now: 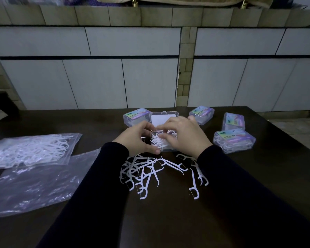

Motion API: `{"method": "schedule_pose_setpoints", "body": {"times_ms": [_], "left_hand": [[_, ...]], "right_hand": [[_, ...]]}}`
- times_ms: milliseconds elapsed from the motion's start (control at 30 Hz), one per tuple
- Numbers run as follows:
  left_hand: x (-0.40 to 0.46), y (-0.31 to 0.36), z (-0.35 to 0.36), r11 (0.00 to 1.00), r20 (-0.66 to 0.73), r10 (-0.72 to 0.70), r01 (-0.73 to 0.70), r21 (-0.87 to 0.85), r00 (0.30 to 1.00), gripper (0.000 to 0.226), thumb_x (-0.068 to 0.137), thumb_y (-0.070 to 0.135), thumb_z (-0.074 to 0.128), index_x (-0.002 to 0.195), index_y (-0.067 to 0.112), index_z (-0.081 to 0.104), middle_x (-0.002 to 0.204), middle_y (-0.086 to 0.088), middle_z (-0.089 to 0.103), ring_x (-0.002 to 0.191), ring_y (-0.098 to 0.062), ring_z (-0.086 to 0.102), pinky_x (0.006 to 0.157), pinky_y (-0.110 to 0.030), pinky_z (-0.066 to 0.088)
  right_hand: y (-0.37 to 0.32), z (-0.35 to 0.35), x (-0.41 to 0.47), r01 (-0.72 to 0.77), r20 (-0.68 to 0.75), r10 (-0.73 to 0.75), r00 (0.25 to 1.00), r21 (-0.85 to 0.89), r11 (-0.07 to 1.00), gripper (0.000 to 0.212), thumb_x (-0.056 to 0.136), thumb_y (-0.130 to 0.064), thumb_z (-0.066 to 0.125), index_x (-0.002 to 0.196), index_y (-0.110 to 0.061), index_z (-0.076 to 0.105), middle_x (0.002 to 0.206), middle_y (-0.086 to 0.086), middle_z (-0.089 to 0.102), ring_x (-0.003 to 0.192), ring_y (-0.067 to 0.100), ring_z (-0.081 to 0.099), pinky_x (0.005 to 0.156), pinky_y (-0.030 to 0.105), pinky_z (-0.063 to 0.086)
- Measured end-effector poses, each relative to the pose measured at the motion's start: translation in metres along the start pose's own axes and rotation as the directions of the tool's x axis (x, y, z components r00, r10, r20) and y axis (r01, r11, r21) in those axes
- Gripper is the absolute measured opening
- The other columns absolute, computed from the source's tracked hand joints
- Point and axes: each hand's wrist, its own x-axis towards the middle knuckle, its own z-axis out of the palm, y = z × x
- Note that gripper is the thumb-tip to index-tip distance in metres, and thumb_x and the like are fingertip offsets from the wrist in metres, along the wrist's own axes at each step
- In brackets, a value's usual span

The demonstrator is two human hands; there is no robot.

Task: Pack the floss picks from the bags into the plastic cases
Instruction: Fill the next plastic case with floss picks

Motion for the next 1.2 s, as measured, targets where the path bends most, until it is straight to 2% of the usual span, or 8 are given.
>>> {"method": "schedule_pose_setpoints", "body": {"times_ms": [100,200,333,467,633,900,1033,1200], "left_hand": [[0.000,-0.001,-0.001,1.000,0.002,-0.014,0.014,-0.007,1.000,0.058,0.060,0.038,0.088,0.103,0.039,0.049,0.111,0.016,0.063,0.076,0.001,0.049,0.078,-0.027,0.040],[0.001,-0.003,-0.001,0.999,0.003,-0.039,0.039,-0.014,0.999,0.052,0.058,0.041,0.089,0.096,0.037,0.052,0.115,0.014,0.064,0.077,-0.004,0.053,0.079,-0.029,0.042],[0.000,-0.004,-0.003,0.997,-0.001,-0.072,0.072,-0.026,0.997,0.051,0.059,0.039,0.089,0.095,0.035,0.054,0.123,0.012,0.063,0.110,-0.022,0.057,0.087,-0.033,0.045],[-0.001,-0.002,-0.004,0.995,0.007,-0.094,0.095,-0.029,0.996,0.052,0.060,0.038,0.089,0.097,0.034,0.053,0.127,0.009,0.061,0.114,-0.024,0.057,0.094,-0.037,0.045],[-0.002,0.000,-0.005,0.995,0.013,-0.098,0.098,-0.020,0.995,0.052,0.061,0.038,0.088,0.098,0.034,0.052,0.129,0.008,0.060,0.114,-0.022,0.057,0.094,-0.035,0.045],[-0.002,-0.001,-0.004,0.995,0.001,-0.097,0.097,-0.015,0.995,0.051,0.060,0.037,0.089,0.094,0.033,0.051,0.130,0.006,0.060,0.115,-0.024,0.056,0.094,-0.036,0.045],[-0.001,-0.001,-0.003,0.994,-0.006,-0.105,0.105,-0.011,0.994,0.055,0.058,0.038,0.089,0.093,0.032,0.047,0.127,0.008,0.061,0.108,-0.020,0.061,0.091,-0.034,0.045],[0.000,0.000,-0.003,0.993,0.000,-0.122,0.122,-0.010,0.993,0.069,0.058,0.038,0.089,0.111,0.026,0.046,0.126,0.011,0.061,0.100,-0.017,0.059,0.098,-0.036,0.046]], "right_hand": [[0.013,-0.007,-0.003,-0.102,-0.053,0.107,0.993,0.092,0.991,0.032,0.097,-0.033,0.052,0.128,-0.038,0.056,0.112,-0.012,0.059,0.110,0.010,0.051,0.103,0.041,0.028],[0.029,-0.010,-0.007,-0.232,0.028,0.231,0.973,0.088,0.969,0.030,0.098,-0.034,0.049,0.127,-0.037,0.056,0.124,-0.009,0.056,0.116,0.013,0.048,0.103,0.039,0.027],[0.036,-0.008,-0.009,-0.316,0.130,0.304,0.944,0.083,0.945,0.031,0.098,-0.036,0.048,0.128,-0.040,0.054,0.126,-0.009,0.058,0.117,0.016,0.048,0.102,0.038,0.029],[0.035,-0.005,-0.008,-0.349,0.188,0.332,0.924,0.066,0.935,0.030,0.096,-0.040,0.052,0.125,-0.040,0.056,0.114,-0.012,0.064,0.110,0.015,0.051,0.101,0.038,0.031],[0.033,-0.002,-0.008,-0.336,0.101,0.328,0.939,0.087,0.938,0.024,0.095,-0.038,0.055,0.118,-0.038,0.061,0.104,-0.013,0.063,0.100,0.012,0.049,0.101,0.036,0.032],[0.031,0.003,-0.008,-0.271,0.006,0.273,0.962,0.118,0.955,0.023,0.094,-0.036,0.056,0.116,-0.034,0.065,0.117,-0.012,0.064,0.108,0.011,0.053,0.104,0.037,0.032],[0.033,0.007,-0.003,-0.325,-0.058,0.361,0.931,0.323,0.889,0.023,0.097,-0.030,0.052,0.119,-0.029,0.058,0.120,-0.004,0.059,0.107,0.013,0.053,0.099,0.038,0.045],[0.031,0.010,-0.004,-0.362,0.079,0.391,0.917,0.577,0.732,0.049,0.101,-0.022,0.046,0.147,-0.026,0.031,0.132,-0.001,0.056,0.119,0.015,0.053,0.101,0.033,0.044]]}}
